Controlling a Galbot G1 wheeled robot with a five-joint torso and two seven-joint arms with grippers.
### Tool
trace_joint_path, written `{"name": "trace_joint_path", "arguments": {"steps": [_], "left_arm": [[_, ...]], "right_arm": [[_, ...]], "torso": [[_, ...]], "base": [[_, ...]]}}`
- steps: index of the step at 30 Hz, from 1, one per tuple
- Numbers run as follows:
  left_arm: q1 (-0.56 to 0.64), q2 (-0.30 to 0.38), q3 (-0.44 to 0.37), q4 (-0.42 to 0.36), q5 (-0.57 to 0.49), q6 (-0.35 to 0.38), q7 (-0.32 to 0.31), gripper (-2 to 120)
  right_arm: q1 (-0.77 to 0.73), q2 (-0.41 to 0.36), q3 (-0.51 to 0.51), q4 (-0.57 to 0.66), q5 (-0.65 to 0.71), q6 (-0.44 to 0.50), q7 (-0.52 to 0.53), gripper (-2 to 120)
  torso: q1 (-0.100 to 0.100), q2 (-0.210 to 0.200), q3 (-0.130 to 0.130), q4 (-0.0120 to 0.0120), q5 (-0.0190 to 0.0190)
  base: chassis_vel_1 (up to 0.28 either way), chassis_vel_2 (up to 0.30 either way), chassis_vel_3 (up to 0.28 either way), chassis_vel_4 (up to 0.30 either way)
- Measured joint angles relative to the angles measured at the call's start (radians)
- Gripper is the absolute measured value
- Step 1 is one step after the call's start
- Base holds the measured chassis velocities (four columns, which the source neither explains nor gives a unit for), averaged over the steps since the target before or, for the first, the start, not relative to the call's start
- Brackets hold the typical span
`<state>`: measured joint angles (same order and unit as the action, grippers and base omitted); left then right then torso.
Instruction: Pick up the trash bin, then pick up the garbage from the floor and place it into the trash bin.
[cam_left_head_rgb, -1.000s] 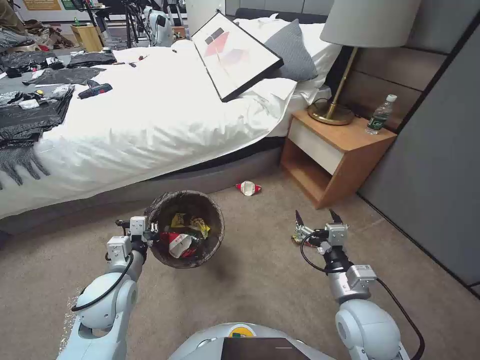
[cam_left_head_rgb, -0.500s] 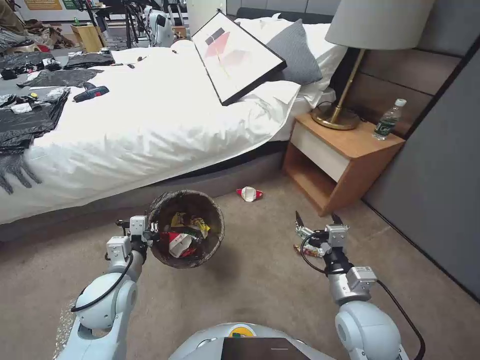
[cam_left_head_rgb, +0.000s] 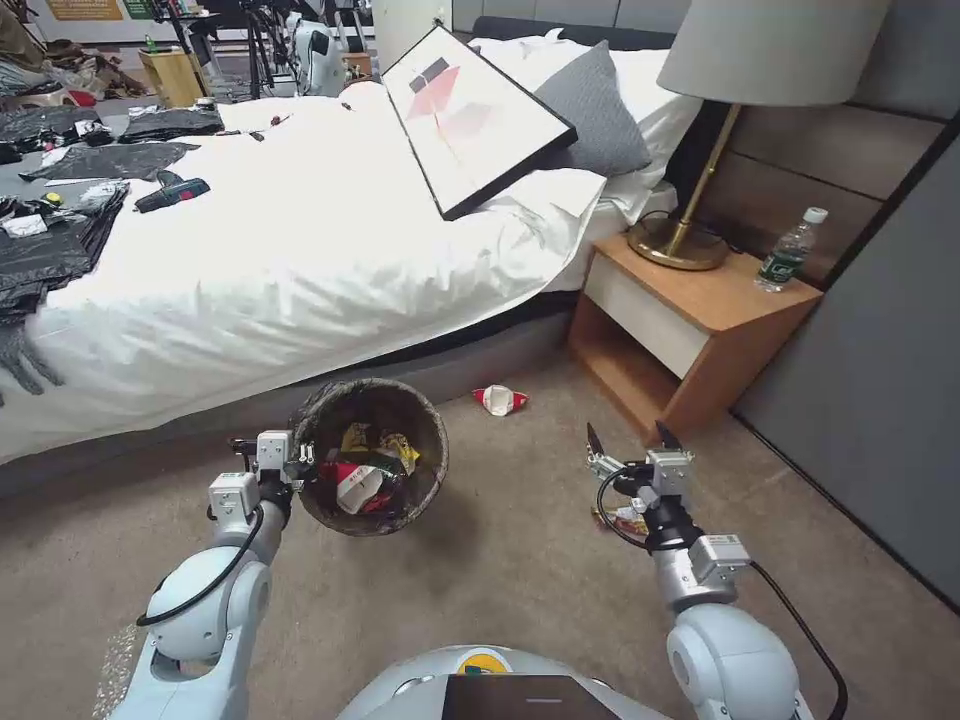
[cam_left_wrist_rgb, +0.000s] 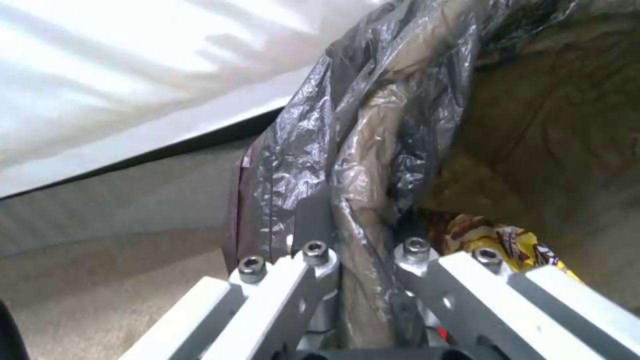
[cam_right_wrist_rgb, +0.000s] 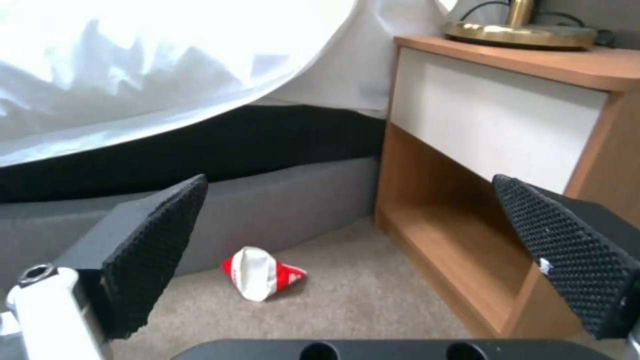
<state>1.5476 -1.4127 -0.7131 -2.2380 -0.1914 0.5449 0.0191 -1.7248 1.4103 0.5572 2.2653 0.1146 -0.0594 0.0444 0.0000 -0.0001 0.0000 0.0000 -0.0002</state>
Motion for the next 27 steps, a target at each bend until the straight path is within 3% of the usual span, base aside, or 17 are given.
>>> {"name": "trace_joint_path", "arguments": {"steps": [8, 15, 20, 27], "left_arm": [[0.002, 0.000, 0.000, -0.001, -0.002, -0.003, 0.000, 3], [0.003, 0.000, -0.002, -0.005, -0.005, -0.003, 0.000, 3], [0.003, 0.000, -0.002, -0.009, -0.009, -0.003, 0.000, 3], [0.003, 0.001, 0.000, -0.009, -0.009, -0.004, 0.001, 3]], "right_arm": [[-0.013, -0.001, -0.001, 0.000, 0.002, 0.003, 0.003, 100], [-0.026, -0.014, 0.056, -0.037, 0.032, -0.043, 0.010, 100], [-0.026, -0.030, 0.094, -0.101, 0.129, -0.094, 0.049, 100], [0.005, -0.030, 0.142, -0.269, 0.203, -0.073, 0.059, 100]], "torso": [[0.000, 0.000, 0.000, 0.0001, 0.0002], [0.000, 0.000, 0.000, 0.0000, 0.0003], [0.000, 0.000, 0.000, -0.0001, 0.0003], [0.000, 0.000, 0.000, 0.0000, 0.0003]], "base": [[-0.060, 0.045, 0.064, -0.056], [0.000, 0.000, 0.000, 0.000], [0.000, 0.000, 0.000, 0.000], [0.000, 0.000, 0.000, 0.000]]}}
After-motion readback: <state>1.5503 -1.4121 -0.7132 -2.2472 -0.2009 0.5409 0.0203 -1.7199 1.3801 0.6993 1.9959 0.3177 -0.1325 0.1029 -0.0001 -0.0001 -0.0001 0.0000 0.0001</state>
